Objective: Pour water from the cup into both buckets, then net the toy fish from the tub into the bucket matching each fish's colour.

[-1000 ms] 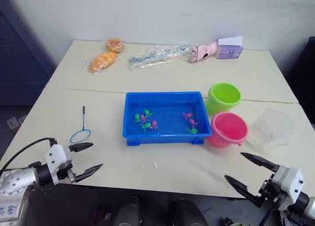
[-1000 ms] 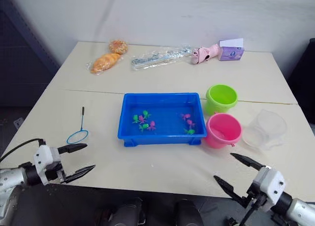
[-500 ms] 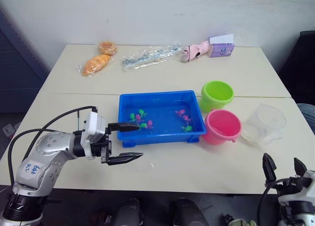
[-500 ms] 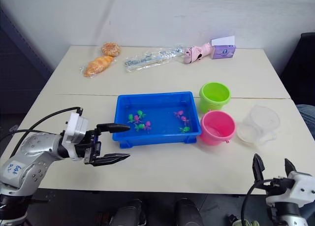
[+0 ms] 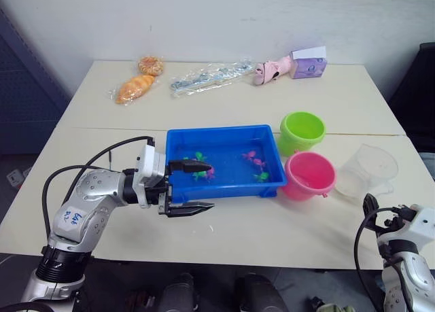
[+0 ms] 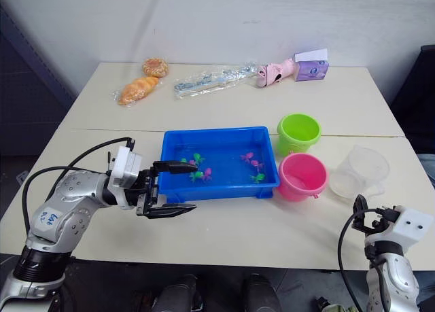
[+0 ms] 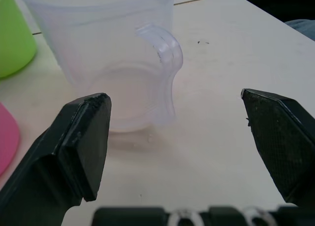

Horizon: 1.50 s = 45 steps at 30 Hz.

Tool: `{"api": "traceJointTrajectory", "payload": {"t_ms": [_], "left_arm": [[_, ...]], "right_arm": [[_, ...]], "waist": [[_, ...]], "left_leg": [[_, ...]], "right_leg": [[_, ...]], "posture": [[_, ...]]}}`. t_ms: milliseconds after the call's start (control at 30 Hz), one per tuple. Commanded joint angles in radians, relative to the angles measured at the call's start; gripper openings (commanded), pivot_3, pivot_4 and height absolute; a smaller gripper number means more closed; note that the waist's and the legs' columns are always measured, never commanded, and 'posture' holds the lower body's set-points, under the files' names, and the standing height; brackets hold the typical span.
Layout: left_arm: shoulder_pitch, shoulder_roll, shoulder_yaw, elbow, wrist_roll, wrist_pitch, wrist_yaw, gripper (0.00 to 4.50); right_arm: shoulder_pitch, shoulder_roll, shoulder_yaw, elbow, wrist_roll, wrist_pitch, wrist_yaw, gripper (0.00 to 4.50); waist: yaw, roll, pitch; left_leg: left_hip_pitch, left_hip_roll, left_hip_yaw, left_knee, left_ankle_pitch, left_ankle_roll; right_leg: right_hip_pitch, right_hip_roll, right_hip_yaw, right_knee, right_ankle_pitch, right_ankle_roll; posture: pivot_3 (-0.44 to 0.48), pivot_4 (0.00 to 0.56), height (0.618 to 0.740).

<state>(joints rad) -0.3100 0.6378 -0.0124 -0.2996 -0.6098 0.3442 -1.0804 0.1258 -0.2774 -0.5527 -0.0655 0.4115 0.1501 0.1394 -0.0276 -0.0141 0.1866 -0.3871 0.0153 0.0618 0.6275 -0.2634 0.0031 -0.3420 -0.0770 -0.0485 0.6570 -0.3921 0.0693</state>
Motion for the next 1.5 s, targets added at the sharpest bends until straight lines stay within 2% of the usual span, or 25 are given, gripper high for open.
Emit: {"api": "traceJointTrajectory", "payload": {"t_ms": [33, 433, 567, 867, 967, 1133, 1200, 1233, 1433, 1500], "left_arm": [[-0.018, -0.005, 0.007, -0.012, 0.009, -0.021, -0.003, 4.47], [-0.019, -0.038, 0.001, -0.021, 0.032, -0.037, 0.030, 4.47], [-0.008, -0.052, -0.004, -0.029, 0.037, -0.036, 0.045, 4.47], [-0.014, -0.068, -0.011, -0.028, 0.049, -0.036, 0.061, 4.47], [-0.010, -0.071, -0.014, -0.031, 0.055, -0.035, 0.064, 4.50], [0.001, -0.070, -0.009, -0.038, 0.058, -0.031, 0.069, 4.50], [0.005, -0.069, -0.007, -0.040, 0.059, -0.031, 0.070, 4.50], [0.007, -0.069, -0.007, -0.041, 0.059, -0.031, 0.072, 4.50], [0.010, -0.065, -0.006, -0.044, 0.061, -0.026, 0.077, 4.50], [0.007, -0.060, -0.008, -0.039, 0.061, -0.023, 0.072, 4.50]], "right_arm": [[-0.032, -0.016, -0.036, 0.040, -0.009, -0.041, -0.024, 4.50], [-0.121, -0.009, -0.045, 0.144, -0.049, -0.098, -0.128, 4.50], [-0.172, -0.010, -0.055, 0.204, -0.085, -0.109, -0.218, 4.50], [-0.300, -0.014, -0.052, 0.354, -0.061, -0.188, -0.226, 4.50], [-0.318, -0.020, -0.045, 0.386, -0.069, -0.226, -0.203, 3.71], [-0.324, -0.024, -0.045, 0.403, -0.060, -0.266, -0.165, 1.19], [-0.323, -0.021, -0.051, 0.398, -0.053, -0.281, -0.155, 0.30], [-0.319, -0.020, -0.053, 0.388, -0.047, -0.287, -0.149, 0.02], [-0.286, -0.027, -0.062, 0.293, -0.015, -0.261, -0.142, 0.02], [-0.260, -0.051, -0.059, 0.214, -0.007, -0.231, -0.124, 0.02]], "waist": [[0.000, 0.000, 0.000], [-0.001, 0.000, 0.000], [-0.001, 0.000, 0.000], [-0.002, 0.000, 0.000], [-0.002, 0.000, 0.000], [-0.001, 0.000, 0.000], [-0.001, 0.000, 0.000], [-0.001, 0.000, 0.000], [-0.001, 0.001, 0.001], [-0.001, 0.003, 0.002]], "left_leg": [[0.000, 0.000, 0.000, 0.000, 0.000, 0.000], [0.000, 0.000, 0.000, 0.000, 0.000, 0.000], [0.000, 0.000, 0.000, 0.000, 0.000, 0.000], [0.000, 0.000, 0.001, 0.000, 0.001, -0.001], [0.000, 0.000, 0.000, 0.000, 0.001, -0.001], [0.000, 0.000, 0.000, 0.000, 0.001, -0.001], [0.000, 0.000, 0.000, 0.000, 0.001, -0.001], [0.000, 0.000, 0.000, 0.000, 0.001, -0.001], [0.000, 0.000, 0.000, 0.000, 0.001, -0.001], [0.000, 0.000, 0.000, 0.000, 0.001, -0.001]], "right_leg": [[0.000, 0.000, 0.000, 0.000, 0.000, 0.000], [0.000, 0.000, 0.000, 0.000, 0.000, 0.000], [0.000, 0.000, 0.000, 0.000, 0.000, 0.000], [0.000, 0.000, 0.000, 0.001, 0.000, 0.000], [0.000, 0.001, 0.000, 0.001, 0.000, 0.000], [0.000, 0.000, 0.000, 0.001, 0.000, 0.000], [0.000, 0.000, 0.000, 0.001, 0.000, 0.000], [0.000, 0.000, 0.000, 0.001, 0.000, 0.000], [0.000, 0.000, 0.000, 0.000, 0.000, 0.000], [0.000, 0.000, 0.000, 0.000, 0.000, 0.000]], "posture": [[0.000, 0.150, 0.740], [0.000, 0.150, 0.740], [0.000, 0.150, 0.740], [0.000, 0.150, 0.740], [0.000, 0.150, 0.740], [0.000, 0.150, 0.740], [0.000, 0.150, 0.740], [0.000, 0.150, 0.740], [0.000, 0.150, 0.740], [0.000, 0.150, 0.740]]}}
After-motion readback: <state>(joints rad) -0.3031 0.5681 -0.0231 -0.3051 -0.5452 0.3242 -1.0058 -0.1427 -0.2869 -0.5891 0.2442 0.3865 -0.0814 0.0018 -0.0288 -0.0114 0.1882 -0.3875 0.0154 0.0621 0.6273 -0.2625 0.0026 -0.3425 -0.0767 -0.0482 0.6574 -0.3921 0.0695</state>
